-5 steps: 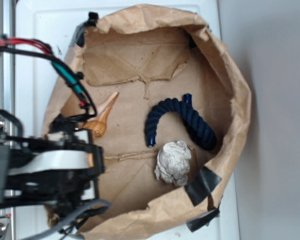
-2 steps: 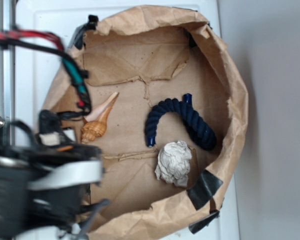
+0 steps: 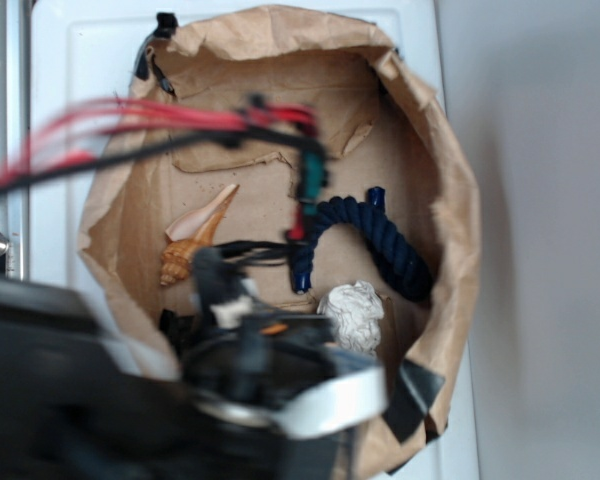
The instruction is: Grab the green animal.
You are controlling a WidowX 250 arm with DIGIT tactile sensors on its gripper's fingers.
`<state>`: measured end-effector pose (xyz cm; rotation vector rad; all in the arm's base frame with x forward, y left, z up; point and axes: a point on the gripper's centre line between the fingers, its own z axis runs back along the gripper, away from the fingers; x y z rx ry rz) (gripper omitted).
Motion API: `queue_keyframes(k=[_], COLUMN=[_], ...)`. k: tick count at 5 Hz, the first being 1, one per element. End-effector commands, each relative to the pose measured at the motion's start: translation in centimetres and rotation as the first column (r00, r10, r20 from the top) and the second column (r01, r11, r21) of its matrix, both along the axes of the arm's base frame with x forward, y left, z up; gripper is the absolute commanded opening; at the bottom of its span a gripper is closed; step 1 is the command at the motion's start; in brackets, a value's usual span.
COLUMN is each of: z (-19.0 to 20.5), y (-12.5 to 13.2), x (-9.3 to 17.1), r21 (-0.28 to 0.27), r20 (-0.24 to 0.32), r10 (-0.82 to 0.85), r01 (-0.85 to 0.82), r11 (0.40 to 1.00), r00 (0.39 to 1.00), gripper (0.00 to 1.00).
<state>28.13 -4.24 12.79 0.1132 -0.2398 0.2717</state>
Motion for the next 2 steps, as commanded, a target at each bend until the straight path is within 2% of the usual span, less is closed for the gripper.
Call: queue_keyframes(k=[1, 2], z=[6.15, 6.83], y=[3.04, 3.68], x=[0.89, 0.11], r21=[-0.071, -0.072], r20=[0.107, 0.127], r10=[0.091, 0.068], r01=[-0.084, -0.059], r11=[0.994, 0.996], r00=[0.990, 0.990], gripper=[0.00, 0.00])
